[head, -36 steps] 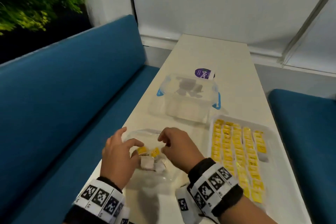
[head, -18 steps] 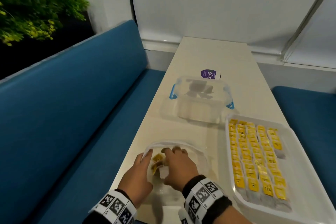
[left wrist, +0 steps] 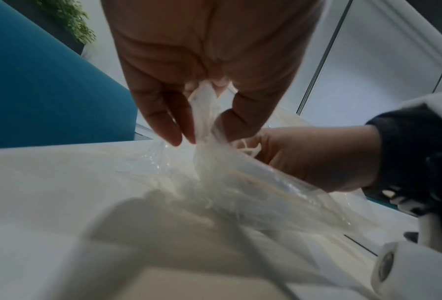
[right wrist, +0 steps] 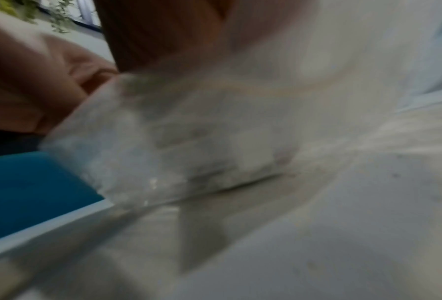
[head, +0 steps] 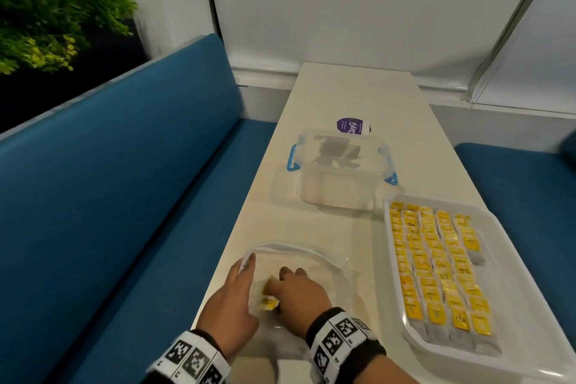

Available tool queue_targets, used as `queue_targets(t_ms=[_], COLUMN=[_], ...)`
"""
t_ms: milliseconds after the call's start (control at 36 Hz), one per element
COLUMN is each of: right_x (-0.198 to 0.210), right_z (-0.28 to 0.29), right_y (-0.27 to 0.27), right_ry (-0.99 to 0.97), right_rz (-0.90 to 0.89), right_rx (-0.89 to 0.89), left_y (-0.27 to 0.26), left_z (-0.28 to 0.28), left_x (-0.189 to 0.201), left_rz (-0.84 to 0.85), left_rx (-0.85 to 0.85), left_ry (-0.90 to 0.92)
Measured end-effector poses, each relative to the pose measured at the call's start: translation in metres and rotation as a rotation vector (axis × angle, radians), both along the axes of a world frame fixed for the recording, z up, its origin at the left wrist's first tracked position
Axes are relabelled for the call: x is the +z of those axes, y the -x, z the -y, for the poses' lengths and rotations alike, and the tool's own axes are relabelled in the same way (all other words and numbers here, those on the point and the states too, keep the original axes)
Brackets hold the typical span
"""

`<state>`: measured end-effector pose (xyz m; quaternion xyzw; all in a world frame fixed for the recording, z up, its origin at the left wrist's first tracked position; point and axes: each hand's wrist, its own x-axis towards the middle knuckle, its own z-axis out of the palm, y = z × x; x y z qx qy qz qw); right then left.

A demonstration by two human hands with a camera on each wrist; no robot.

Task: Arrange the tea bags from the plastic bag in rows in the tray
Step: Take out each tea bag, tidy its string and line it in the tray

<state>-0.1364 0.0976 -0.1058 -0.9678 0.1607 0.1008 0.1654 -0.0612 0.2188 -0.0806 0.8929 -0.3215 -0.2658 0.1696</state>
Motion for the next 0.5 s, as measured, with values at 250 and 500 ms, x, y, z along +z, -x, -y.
queue_targets(t_ms=[250, 500], right_x=[0.012, 0.07], right_z=[0.016, 0.028], right_y=[0.007, 0.03], right_ry=[-0.345, -0.817], right_rz=[0.183, 0.355], right_rx=[-0.246, -0.36], left_y=[0.0, 0.0], left_z=[0.0, 0.005], left_x=[-0.008, 0.008], left_rz=[0.033, 0.06], left_rx=[-0.024, 0.021], left_ry=[0.007, 0.121])
